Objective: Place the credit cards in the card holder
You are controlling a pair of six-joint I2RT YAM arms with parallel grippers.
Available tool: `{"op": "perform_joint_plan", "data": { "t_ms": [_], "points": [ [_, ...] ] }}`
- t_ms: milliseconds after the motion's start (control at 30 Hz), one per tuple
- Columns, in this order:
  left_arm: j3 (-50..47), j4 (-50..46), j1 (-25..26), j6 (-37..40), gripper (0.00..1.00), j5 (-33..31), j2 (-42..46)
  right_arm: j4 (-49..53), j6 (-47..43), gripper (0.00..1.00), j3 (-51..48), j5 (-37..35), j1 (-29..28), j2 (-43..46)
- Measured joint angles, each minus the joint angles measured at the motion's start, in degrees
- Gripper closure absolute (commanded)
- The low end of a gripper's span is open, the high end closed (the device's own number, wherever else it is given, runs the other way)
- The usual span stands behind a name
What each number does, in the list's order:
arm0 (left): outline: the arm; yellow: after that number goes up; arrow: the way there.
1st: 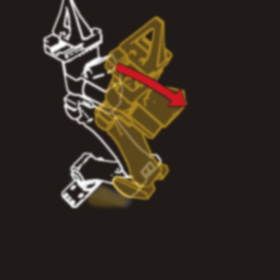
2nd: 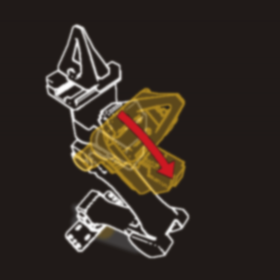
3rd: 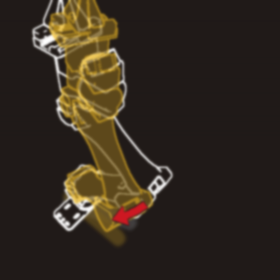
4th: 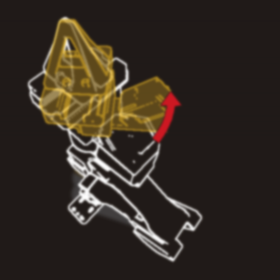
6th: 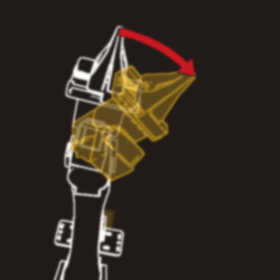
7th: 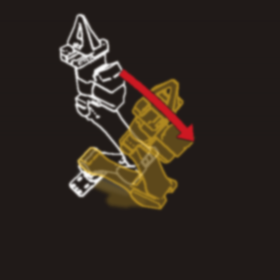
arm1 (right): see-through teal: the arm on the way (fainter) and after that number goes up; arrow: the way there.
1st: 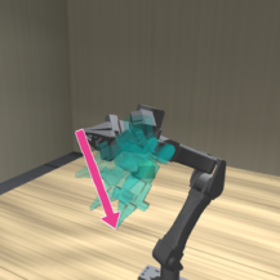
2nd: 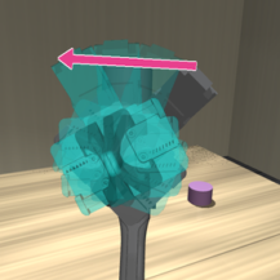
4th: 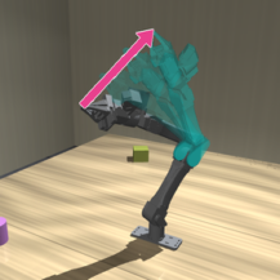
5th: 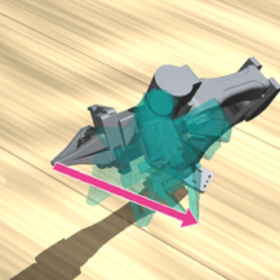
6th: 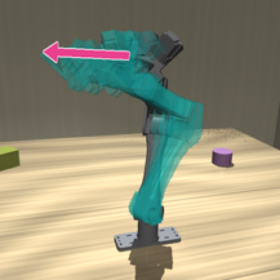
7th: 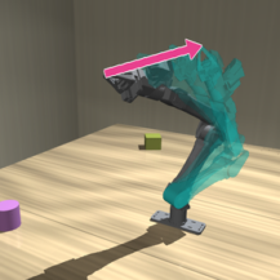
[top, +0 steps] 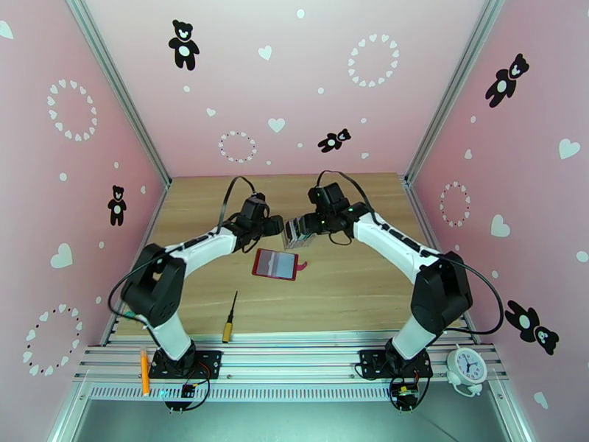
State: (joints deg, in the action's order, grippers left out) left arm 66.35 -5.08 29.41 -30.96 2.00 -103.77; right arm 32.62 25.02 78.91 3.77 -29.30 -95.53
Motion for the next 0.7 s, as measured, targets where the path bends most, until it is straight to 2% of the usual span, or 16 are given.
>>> {"op": "perform_joint_plan", "data": {
  "t_ms": [167, 333, 700],
  "points": [
    [0.0, 3.4, -0.5, -1.5, 0.29, 5.2, -4.6, 2.1, -2.1, 0.39, 1.8, -5.1, 0.4, 0.0],
    [-0.5, 5.8, -0.5, -1.9, 0.3, 7.8, -4.7, 2.7, -3.2, 0.41, 2.5, -8.4, 0.4, -0.2],
    [-0.6, 6.4, -1.3, -2.3, 0.44, 10.8, -5.4, 4.4, -4.8, 0.44, 8.1, -10.8, 0.4, -6.1]
  ]
}}
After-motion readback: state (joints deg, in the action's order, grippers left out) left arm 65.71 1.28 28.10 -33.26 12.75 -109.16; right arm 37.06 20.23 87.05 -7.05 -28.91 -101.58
